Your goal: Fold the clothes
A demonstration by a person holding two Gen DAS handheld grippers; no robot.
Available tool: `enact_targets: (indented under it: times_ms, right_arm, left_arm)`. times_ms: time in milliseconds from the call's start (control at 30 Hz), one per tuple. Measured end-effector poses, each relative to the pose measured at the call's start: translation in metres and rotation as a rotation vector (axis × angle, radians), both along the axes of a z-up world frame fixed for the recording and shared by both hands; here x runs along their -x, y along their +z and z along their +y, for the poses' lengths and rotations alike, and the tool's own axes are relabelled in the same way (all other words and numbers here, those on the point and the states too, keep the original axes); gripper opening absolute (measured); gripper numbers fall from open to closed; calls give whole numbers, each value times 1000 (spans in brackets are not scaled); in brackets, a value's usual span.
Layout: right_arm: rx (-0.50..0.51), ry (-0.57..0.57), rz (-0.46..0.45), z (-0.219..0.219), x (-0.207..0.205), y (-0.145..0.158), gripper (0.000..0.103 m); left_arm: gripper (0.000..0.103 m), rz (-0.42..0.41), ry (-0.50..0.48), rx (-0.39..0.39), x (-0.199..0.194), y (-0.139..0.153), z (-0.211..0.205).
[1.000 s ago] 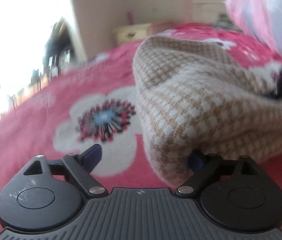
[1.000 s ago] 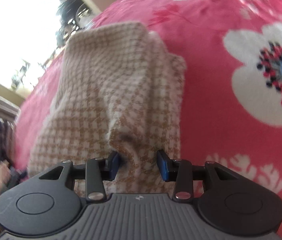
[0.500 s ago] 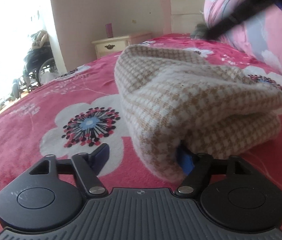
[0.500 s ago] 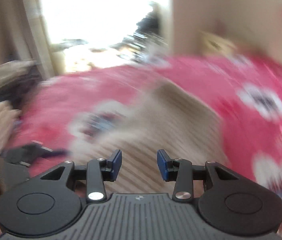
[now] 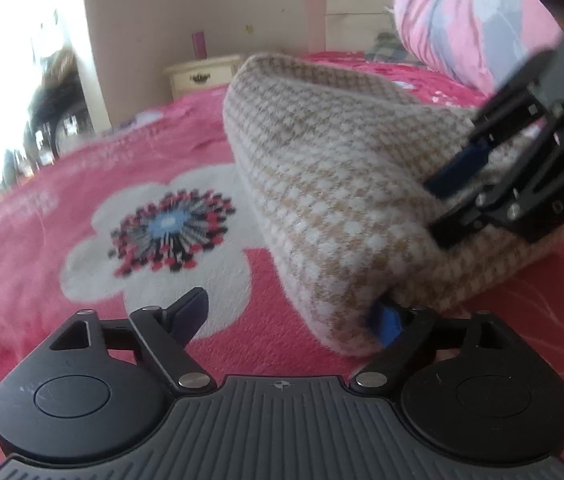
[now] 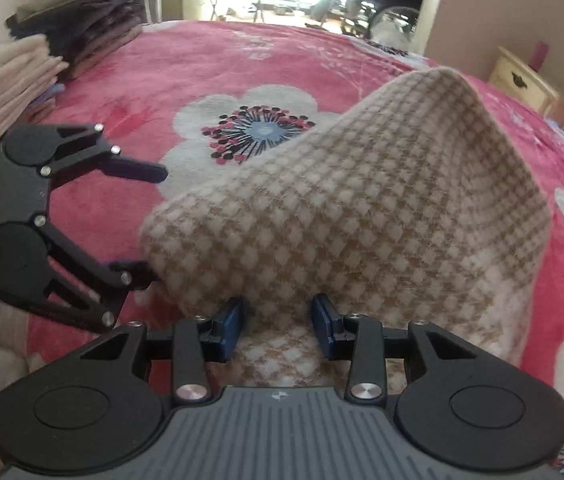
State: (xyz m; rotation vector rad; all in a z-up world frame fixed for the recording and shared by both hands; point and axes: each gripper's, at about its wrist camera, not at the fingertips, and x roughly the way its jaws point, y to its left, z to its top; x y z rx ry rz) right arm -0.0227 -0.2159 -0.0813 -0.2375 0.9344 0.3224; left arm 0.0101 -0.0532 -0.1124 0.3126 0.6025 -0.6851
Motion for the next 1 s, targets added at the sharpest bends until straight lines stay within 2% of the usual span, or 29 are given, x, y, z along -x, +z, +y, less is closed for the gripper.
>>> enact_targets:
  times_ms: [100, 233, 300, 433, 567, 667, 700, 767, 800, 867, 900, 933, 1000]
  right_arm:
    - [-30, -21, -21, -6, 6, 3, 42]
    - [-126, -72, -44, -18, 13, 9, 42]
    - [-180, -99, -51, -20, 12, 14, 43]
    - [-333, -183, -54, -38, 17, 29, 43]
    - [-422, -266, -83, -59, 26, 43, 43]
    - [-436, -313, -126, -68, 31, 55, 41]
    - [-426, -330, -131, -70, 33, 57, 40]
    - [-390, -370, -109, -74, 34, 56, 39]
    - [-373, -395, -66, -76, 34, 48, 38]
    - [-347, -448, 72, -80, 31, 18, 37]
    - [-354, -456, 110, -80, 32, 1, 37]
    - [-365, -462, 114, -80, 34, -10, 36]
    - [-352, -469, 106, -78, 31, -7, 36]
  left_arm:
    - [83, 82, 6, 51, -3, 5, 8]
    - [82, 69, 16, 15, 15, 13, 23]
    - [75, 68, 51, -16, 22, 16, 33]
    - [79, 134, 67, 94, 26, 25, 50]
    - [81, 137, 49, 158, 19, 22, 28]
    - [76, 112, 57, 122, 11, 10, 8]
    - [79, 121, 80, 113, 5, 6, 8]
    - [80, 159, 107, 133, -4, 1, 13]
    - [81, 179, 110, 151, -6, 1, 17]
    - [81, 162, 95, 130, -4, 1, 19]
    - [80, 169, 91, 126, -4, 2, 19]
    - [79, 175, 86, 122, -3, 3, 20]
    - [78, 174, 72, 119, 0, 13, 27]
